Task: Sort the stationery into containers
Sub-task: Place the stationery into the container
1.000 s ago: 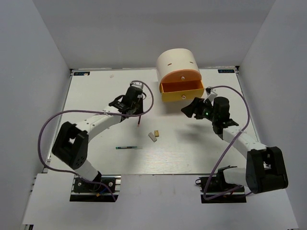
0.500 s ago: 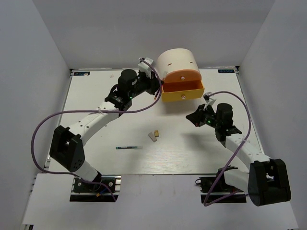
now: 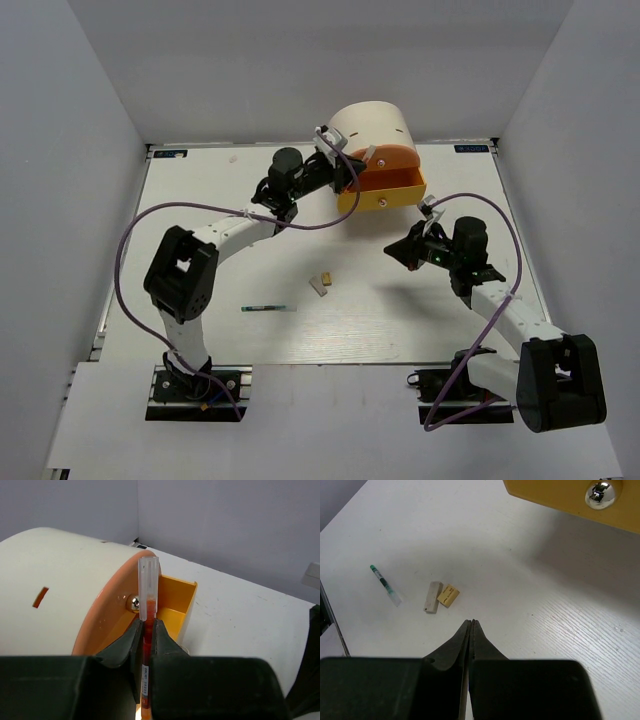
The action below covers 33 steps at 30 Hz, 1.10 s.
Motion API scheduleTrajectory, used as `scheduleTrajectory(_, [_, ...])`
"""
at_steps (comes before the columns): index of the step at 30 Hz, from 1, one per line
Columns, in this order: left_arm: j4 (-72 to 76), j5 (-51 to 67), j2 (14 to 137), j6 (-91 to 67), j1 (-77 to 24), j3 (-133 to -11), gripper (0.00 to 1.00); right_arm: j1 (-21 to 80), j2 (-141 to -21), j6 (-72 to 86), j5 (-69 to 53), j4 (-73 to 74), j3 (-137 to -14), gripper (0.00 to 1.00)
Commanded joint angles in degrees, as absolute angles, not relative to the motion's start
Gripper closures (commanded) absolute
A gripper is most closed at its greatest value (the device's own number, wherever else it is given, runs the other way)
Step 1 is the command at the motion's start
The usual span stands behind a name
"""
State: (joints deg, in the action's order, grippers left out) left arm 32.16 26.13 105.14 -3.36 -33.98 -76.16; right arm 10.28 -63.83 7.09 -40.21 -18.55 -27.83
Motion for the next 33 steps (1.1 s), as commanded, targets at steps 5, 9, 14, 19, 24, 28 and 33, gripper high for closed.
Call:
scheduleTrajectory(5, [37.7,27.1,108.0,-0.6,-34.7,-83.0,1.0,9.6,-62.8,4.8,-42.4,-22.1,-27.3,1.0])
scheduleTrajectory(9, [37.7,27.1,109.2,1.6,-34.7,-83.0,0.98,9.5,-63.1,5.3,-42.9,-22.6,-27.1,1.0])
scheduleTrajectory(14, [36.1,27.1,110.5,1.6,-34.7,-83.0,0.91,9.3,-63.7,5.4,-44.3,-23.3,-27.4,0.89])
scheduleTrajectory(19, [36.1,26.5,111.1,1.6,-34.7,-82.4,0.72,9.4,-63.9,3.5,-48.0,-23.2,-28.4,0.61])
scheduleTrajectory(24, [36.7,25.1,111.6,2.1,-34.7,-83.6,0.58,9.3,-64.4,2.3,-49.6,-22.9,-29.0,0.58])
scheduleTrajectory(28, [36.7,25.1,110.4,2.1,-34.7,-84.8,0.48,9.6,-64.8,-1.6,-51.5,-21.5,-29.7,0.53])
scheduleTrajectory(33, [36.7,24.6,106.4,0.8,-35.2,-84.6,0.42,9.8,-66.5,-9.6,-56.9,-19.6,-32.1,0.49])
